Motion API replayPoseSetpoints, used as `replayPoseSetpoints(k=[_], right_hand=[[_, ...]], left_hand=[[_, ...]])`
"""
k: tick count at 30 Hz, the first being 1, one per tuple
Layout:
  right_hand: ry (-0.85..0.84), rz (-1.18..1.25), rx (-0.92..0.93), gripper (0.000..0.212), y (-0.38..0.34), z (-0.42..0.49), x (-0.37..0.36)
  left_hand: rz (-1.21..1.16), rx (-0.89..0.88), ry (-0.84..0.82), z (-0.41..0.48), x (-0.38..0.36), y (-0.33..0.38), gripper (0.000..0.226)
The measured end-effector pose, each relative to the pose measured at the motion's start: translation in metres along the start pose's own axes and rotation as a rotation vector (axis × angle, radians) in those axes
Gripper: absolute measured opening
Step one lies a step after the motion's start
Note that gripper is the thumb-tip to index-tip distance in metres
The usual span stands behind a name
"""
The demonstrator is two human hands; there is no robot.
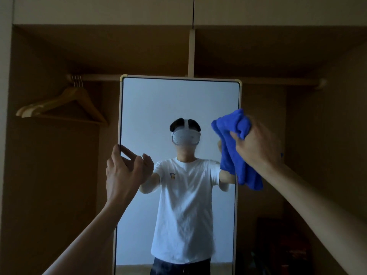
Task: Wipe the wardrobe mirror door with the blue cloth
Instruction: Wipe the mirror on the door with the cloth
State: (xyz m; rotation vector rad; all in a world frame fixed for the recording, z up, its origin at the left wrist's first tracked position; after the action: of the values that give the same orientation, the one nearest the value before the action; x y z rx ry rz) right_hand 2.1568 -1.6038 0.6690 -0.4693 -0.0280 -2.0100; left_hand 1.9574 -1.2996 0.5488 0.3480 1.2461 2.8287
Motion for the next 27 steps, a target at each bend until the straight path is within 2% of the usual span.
replayPoseSetpoints(k=[3,9,15,18,21,24,27], right_hand=[[0.054,0.051,-0.100,0.026,0.010,0.005,0.006],[0.126,0.032,-0.094,0.038,-0.008,-0.004,-0.004],[0.158,0.071,-0.138,0.048,-0.016,-0.004,-0.020],[0.158,0.103,-0.144,0.051,-0.024,-0.002,-0.029],[0.158,0.108,-0.105,0.046,-0.049,-0.001,-0.039],[0.170,-0.055,-0.062,0.044,-0.087,-0.002,-0.050],[0.184,-0.096,-0.018,0.040,-0.126,-0.004,-0.061]], left_hand=[[-0.005,0.006,-0.014,0.005,0.002,-0.002,0.075],[0.048,0.011,-0.026,0.020,0.005,-0.002,0.074],[0.053,-0.034,-0.041,0.030,0.008,-0.007,0.050],[0.044,-0.060,-0.044,0.031,0.009,-0.009,0.055],[0.009,-0.096,-0.046,0.032,0.011,-0.010,0.045],[-0.013,-0.105,-0.072,0.035,0.012,-0.012,0.038],[-0.043,-0.109,-0.125,0.037,0.010,-0.013,0.033]])
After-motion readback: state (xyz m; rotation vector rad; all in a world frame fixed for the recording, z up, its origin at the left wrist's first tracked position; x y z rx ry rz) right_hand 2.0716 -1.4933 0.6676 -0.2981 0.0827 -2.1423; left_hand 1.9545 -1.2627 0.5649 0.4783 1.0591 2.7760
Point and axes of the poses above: each hand's wrist, its own z-axis towards the middle knuckle, its own x-axis out of the back of the hand, y = z × x, the point moved 10 cm from there along z, towards the middle knuckle, and after that the axes turned 4 degrees about -y, right-handed, at the moved point
